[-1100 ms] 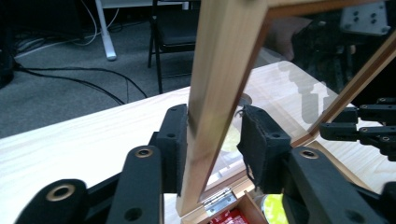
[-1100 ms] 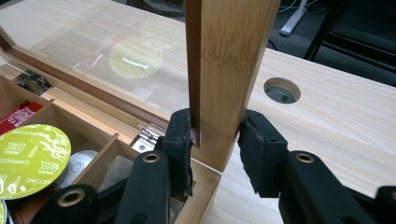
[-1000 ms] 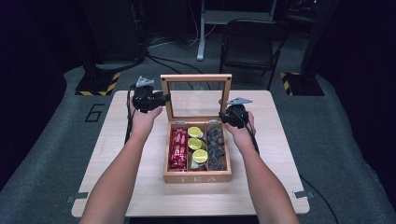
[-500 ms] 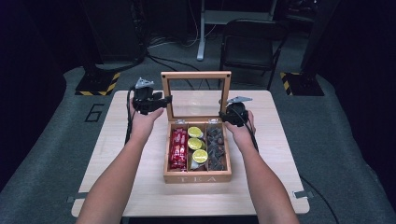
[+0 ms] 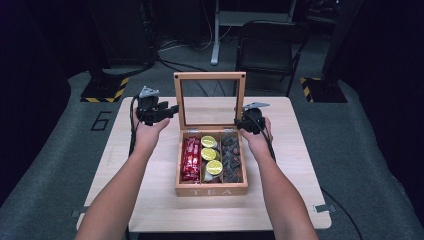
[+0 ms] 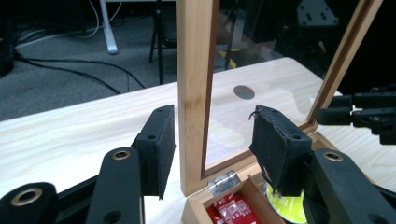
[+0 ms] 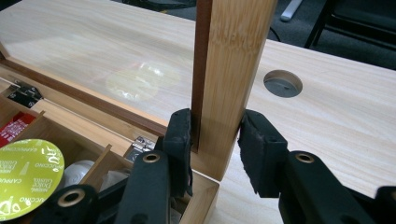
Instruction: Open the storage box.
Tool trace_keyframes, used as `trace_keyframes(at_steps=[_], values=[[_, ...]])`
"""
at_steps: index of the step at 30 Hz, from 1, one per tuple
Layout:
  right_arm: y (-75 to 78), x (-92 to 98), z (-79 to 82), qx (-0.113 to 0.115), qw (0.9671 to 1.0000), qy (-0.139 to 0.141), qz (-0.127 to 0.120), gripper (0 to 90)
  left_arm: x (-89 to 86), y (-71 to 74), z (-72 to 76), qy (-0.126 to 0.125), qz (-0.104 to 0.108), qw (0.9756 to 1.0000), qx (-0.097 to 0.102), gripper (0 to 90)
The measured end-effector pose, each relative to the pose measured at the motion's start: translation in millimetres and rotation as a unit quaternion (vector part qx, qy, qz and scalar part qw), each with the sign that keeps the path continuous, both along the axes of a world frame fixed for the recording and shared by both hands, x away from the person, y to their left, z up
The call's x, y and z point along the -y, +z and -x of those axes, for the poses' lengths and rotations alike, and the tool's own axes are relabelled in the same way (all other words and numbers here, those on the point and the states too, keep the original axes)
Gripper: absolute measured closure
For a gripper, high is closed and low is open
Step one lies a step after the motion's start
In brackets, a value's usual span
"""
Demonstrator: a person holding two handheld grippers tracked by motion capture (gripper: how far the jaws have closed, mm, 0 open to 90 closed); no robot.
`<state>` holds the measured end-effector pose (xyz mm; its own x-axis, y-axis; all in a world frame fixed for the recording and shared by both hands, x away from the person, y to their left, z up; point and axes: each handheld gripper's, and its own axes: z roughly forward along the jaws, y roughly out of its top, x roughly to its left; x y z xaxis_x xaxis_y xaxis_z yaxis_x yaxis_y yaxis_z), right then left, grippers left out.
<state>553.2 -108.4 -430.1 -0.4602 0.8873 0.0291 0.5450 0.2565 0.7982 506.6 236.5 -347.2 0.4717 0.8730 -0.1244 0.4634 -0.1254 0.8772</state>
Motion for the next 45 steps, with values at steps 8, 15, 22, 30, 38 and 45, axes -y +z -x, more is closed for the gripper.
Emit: trace_keyframes(at_steps=[8, 15, 22, 30, 38, 45], values=[[-0.4, -0.6, -5.2, -0.013, 0.9998, -0.009, -0.011, 63.9, 0.6, 0.6, 1.8, -0.004, -0.002, 1.0000, 0.002, 49.1], [0.3, -1.1, -5.7, -0.015, 0.9998, -0.010, -0.010, 63.8, 2.6, -1.5, 2.5, -0.004, -0.005, 1.0000, -0.001, 49.1], [-0.2, -0.5, -6.2, -0.016, 0.9998, -0.010, -0.012, 63.7, 2.2, -1.8, 2.3, -0.001, -0.007, 1.0000, -0.003, 49.0], [1.5, -3.5, -4.5, -0.014, 0.9996, -0.021, -0.012, 56.1, 2.4, -2.1, 2.3, -0.001, -0.008, 1.0000, -0.005, 48.1], [7.4, -0.5, 2.8, -0.014, 0.9996, -0.022, -0.011, 48.4, 2.5, -2.0, 2.4, 0.003, -0.009, 0.9999, -0.005, 47.8], [13.1, 4.7, 11.4, -0.015, 0.9999, -0.002, -0.005, 44.1, 0.7, -1.1, 2.9, 0.006, -0.009, 0.9999, -0.006, 47.8]])
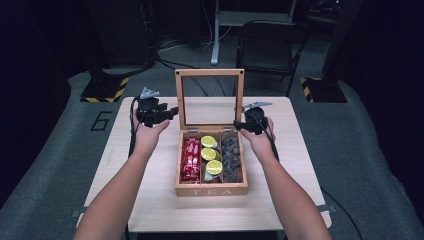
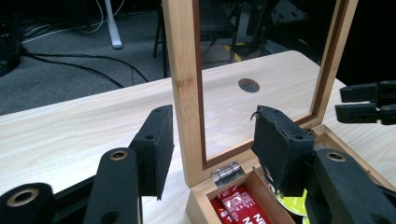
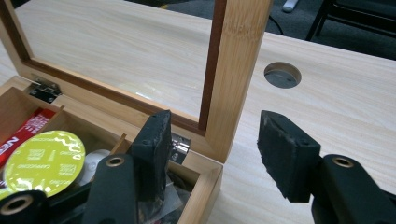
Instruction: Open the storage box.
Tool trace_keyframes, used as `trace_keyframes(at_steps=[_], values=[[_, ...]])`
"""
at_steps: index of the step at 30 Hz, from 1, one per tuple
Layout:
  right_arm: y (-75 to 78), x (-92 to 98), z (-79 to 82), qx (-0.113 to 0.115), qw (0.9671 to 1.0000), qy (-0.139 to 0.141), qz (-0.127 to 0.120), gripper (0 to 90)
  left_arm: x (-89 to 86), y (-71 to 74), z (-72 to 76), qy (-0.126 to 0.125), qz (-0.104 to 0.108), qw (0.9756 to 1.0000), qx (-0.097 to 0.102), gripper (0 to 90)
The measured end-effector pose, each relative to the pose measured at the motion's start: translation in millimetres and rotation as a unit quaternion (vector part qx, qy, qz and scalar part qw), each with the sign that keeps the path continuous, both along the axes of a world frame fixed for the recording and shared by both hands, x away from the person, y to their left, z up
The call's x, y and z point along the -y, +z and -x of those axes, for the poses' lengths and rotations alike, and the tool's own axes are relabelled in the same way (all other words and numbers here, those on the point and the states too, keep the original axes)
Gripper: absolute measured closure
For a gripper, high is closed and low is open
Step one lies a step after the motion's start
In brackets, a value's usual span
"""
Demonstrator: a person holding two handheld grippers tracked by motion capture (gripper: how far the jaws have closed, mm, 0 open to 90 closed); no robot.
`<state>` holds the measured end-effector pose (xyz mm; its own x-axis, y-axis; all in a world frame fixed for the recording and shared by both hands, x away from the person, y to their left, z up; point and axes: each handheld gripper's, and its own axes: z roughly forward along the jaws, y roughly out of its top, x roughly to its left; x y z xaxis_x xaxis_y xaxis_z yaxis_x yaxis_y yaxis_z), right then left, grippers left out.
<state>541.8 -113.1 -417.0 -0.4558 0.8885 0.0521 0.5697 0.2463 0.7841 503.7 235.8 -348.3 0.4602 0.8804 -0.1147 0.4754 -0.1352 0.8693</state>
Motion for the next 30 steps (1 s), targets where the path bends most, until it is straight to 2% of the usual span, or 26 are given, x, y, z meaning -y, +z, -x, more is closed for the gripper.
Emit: trace_keyframes(at_steps=[8, 17, 29, 30], values=[[10.6, 5.6, 9.6, 0.002, 1.0000, 0.002, -0.003, 43.7, 0.3, 2.4, 1.8, -0.001, 0.000, 1.0000, 0.004, 47.5], [19.5, 6.0, 23.4, 0.013, 0.9997, 0.020, -0.003, 42.6, 0.1, 4.0, 4.3, -0.004, -0.001, 1.0000, 0.005, 47.3], [30.9, -11.2, 51.2, 0.023, 0.9974, 0.065, -0.020, 42.2, -1.1, 2.9, 8.4, -0.011, 0.001, 0.9999, 0.006, 47.4], [31.7, -12.9, 53.2, 0.028, 0.9965, 0.076, -0.019, 42.6, -1.2, 2.7, 8.6, -0.010, 0.001, 0.9999, 0.006, 47.4]])
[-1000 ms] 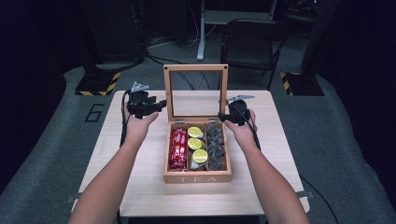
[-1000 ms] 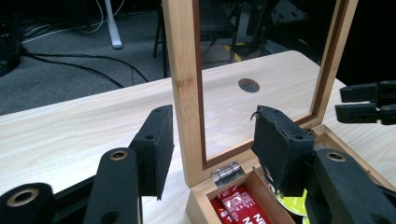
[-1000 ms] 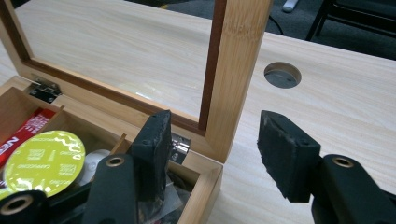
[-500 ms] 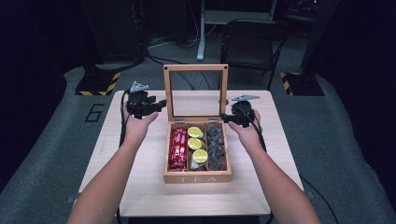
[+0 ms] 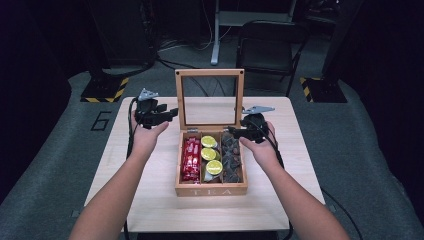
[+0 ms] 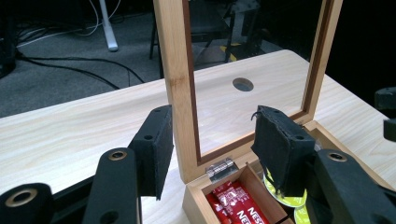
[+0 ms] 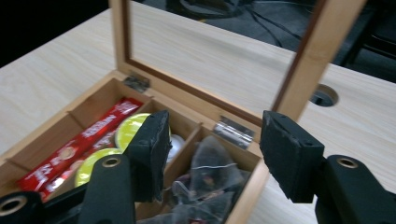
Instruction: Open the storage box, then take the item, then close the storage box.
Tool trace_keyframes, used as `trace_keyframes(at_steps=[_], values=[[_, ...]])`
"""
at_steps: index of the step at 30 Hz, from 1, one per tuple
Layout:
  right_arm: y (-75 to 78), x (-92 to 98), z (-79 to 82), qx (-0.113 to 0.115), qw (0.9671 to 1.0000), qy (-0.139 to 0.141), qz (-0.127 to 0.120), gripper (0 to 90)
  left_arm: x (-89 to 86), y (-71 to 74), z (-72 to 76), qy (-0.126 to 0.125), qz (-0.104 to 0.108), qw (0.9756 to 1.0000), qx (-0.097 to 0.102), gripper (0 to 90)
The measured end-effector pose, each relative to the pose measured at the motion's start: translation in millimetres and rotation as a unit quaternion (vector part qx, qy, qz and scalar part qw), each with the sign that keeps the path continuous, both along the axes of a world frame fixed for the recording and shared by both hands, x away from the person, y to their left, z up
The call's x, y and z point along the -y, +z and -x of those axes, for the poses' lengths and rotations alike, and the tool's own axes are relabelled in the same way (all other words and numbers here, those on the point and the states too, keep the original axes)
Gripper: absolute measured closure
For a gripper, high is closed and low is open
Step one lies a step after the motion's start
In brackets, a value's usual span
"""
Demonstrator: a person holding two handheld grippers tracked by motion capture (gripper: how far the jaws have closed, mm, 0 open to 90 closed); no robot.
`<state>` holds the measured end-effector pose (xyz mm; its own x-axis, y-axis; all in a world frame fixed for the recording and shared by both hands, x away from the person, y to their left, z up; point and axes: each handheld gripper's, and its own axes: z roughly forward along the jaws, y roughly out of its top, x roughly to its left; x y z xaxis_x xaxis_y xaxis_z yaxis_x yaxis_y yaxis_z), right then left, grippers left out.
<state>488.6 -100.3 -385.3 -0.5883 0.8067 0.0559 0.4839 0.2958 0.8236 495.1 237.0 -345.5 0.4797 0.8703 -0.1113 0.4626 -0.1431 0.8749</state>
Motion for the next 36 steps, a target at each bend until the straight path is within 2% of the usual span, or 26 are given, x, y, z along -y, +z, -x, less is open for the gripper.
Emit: trace_keyframes(at_steps=[5, 10, 16, 23, 36], values=[[1.5, -8.9, 9.7, 0.008, 0.9996, 0.028, 0.007, 43.3, -0.8, -1.0, 1.5, -0.001, 0.001, 1.0000, 0.001, 47.3], [-1.9, -15.6, 17.3, 0.008, 0.9992, 0.038, 0.004, 42.5, -1.3, -2.4, 2.2, -0.002, 0.000, 1.0000, -0.003, 47.4], [-9.9, -20.4, 20.9, -0.002, 0.9991, 0.041, 0.000, 42.0, -1.2, -2.5, 2.2, -0.002, 0.001, 1.0000, -0.003, 47.3], [-20.7, -28.6, 23.9, -0.010, 0.9984, 0.055, 0.007, 41.0, -1.6, -2.1, 3.3, -0.002, 0.002, 1.0000, -0.001, 47.3], [-37.4, -52.9, 44.1, -0.019, 0.9927, 0.116, 0.028, 36.0, -3.7, -1.0, 4.4, -0.001, 0.002, 1.0000, -0.001, 47.2]])
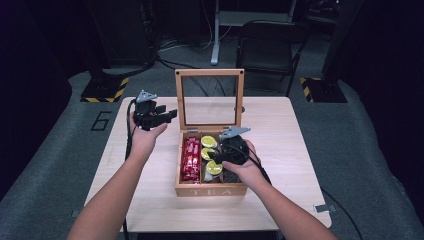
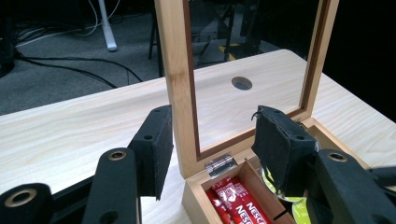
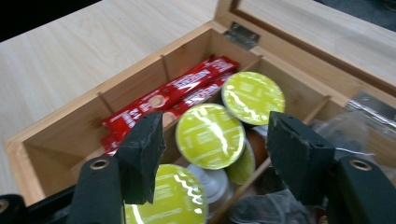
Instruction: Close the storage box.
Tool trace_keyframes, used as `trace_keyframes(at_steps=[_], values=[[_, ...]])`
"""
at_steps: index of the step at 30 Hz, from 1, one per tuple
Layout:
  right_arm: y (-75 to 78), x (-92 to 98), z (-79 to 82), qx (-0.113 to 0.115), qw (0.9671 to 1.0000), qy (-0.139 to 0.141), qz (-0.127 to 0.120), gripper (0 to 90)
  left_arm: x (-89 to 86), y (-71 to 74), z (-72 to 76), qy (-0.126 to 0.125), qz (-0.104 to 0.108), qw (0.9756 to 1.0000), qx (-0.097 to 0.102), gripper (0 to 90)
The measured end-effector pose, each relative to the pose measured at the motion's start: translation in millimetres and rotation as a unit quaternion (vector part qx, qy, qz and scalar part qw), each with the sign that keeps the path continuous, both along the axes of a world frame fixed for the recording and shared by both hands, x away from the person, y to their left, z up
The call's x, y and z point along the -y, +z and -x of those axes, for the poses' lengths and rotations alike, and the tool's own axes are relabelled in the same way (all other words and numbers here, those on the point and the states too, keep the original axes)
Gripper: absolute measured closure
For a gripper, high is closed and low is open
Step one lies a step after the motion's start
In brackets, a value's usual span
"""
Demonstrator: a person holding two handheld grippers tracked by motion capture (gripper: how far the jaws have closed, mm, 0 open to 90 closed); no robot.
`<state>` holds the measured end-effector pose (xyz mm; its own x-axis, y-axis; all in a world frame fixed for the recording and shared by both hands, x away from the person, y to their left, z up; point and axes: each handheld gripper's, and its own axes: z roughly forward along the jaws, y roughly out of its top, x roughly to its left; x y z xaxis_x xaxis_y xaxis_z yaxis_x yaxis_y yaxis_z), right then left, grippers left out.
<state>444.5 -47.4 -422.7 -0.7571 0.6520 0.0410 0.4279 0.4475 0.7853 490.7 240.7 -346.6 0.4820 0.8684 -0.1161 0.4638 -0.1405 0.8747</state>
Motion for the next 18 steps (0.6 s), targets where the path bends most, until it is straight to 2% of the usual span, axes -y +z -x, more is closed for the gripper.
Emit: trace_keyframes(at_steps=[7, 11, 18], values=[[-5.1, -6.4, 9.5, 0.002, 0.9996, 0.021, 0.016, 33.3, -1.0, 0.9, 0.4, 0.002, 0.001, 1.0000, 0.004, 47.1], [-8.3, -5.7, 12.6, -0.003, 0.9997, 0.023, 0.010, 33.0, -1.6, 1.4, 0.9, 0.001, 0.000, 1.0000, 0.003, 47.1], [-15.7, -4.0, 20.2, -0.014, 0.9993, 0.032, 0.015, 31.4, -1.5, 0.0, 0.8, 0.002, 0.000, 1.0000, 0.002, 46.9]])
